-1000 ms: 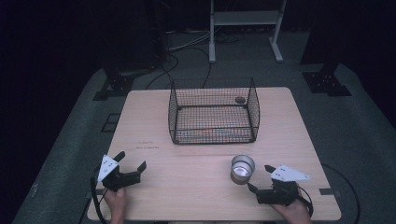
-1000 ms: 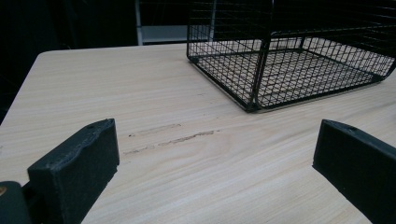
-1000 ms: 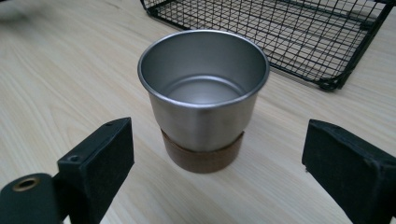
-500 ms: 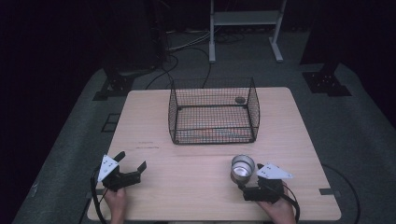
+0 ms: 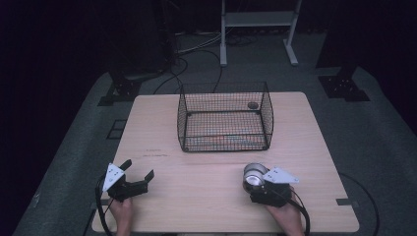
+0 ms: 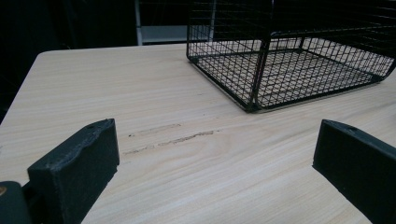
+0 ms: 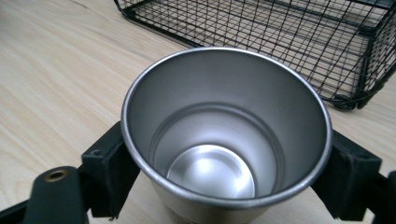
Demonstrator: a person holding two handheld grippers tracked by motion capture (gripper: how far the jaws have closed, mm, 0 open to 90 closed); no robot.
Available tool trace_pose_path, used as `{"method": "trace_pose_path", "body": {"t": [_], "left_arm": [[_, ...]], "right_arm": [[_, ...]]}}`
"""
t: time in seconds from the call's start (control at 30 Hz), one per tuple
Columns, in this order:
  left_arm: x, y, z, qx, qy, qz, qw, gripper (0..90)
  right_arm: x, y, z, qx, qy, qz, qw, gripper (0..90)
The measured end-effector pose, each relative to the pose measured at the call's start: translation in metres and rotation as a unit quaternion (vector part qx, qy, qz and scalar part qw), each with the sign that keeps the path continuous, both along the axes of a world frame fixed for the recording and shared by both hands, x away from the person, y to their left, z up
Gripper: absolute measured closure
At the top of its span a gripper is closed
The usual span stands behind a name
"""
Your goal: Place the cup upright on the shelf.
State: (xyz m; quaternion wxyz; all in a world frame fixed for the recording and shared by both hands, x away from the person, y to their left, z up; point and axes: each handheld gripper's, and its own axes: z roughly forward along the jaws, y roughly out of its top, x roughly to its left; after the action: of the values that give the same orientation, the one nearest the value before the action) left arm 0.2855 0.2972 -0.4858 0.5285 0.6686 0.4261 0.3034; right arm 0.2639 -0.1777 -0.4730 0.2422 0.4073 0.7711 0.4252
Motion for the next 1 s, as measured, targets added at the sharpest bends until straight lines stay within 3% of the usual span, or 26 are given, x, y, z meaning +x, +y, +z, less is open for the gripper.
{"method": "trace_pose_path", "body": {"t": [0.1, 0.43, 0.77, 1.0], "left_arm": [[0.000, 0.000, 0.000, -0.002, 0.000, 0.001, 1.0000, 0.0], [0.000, 0.000, 0.000, -0.001, 0.000, 0.001, 1.0000, 0.0], [0.000, 0.001, 0.000, 0.000, 0.000, 0.001, 1.0000, 0.0], [0.000, 0.001, 0.000, 0.000, -0.001, 0.001, 1.0000, 0.0]], "right_arm": [[0.001, 0.003, 0.003, -0.016, 0.000, 0.002, 0.9999, 18.0], [0.008, -0.003, 0.014, 0.007, 0.017, 0.016, 0.9997, 18.1], [0.014, -0.007, 0.027, 0.014, 0.020, 0.026, 0.9994, 18.1], [0.017, -0.008, 0.036, 0.007, 0.020, 0.032, 0.9993, 18.1]]}}
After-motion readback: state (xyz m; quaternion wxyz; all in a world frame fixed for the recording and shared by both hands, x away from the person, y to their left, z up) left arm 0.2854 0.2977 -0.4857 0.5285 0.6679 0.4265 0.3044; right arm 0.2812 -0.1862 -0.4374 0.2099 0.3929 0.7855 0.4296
